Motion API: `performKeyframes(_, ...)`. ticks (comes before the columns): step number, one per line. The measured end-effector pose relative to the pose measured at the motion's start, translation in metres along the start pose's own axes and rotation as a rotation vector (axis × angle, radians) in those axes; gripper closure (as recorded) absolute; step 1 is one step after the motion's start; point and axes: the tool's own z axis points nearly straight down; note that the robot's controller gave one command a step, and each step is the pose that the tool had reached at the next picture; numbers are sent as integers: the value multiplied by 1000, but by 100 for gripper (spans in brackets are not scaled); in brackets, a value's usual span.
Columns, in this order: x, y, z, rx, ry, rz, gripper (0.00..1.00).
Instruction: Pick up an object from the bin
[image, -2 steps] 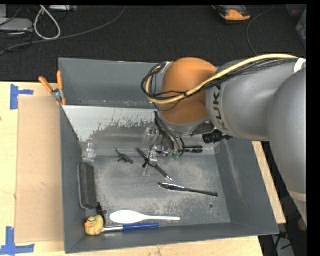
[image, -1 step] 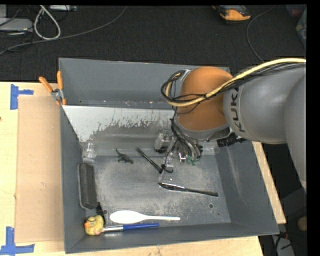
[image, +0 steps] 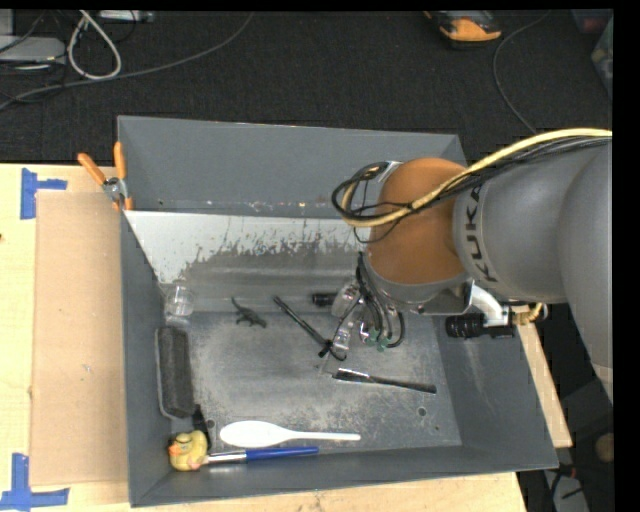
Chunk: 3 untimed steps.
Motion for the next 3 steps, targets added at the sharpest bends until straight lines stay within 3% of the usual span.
performKeyframes(1, -3, -52, 68, -3, -8, -281, 0)
performKeyframes(2, -7, -77, 70, -5, -8, 10, 100)
performKeyframes(3, -7, -77, 70, -5, -8, 11, 100)
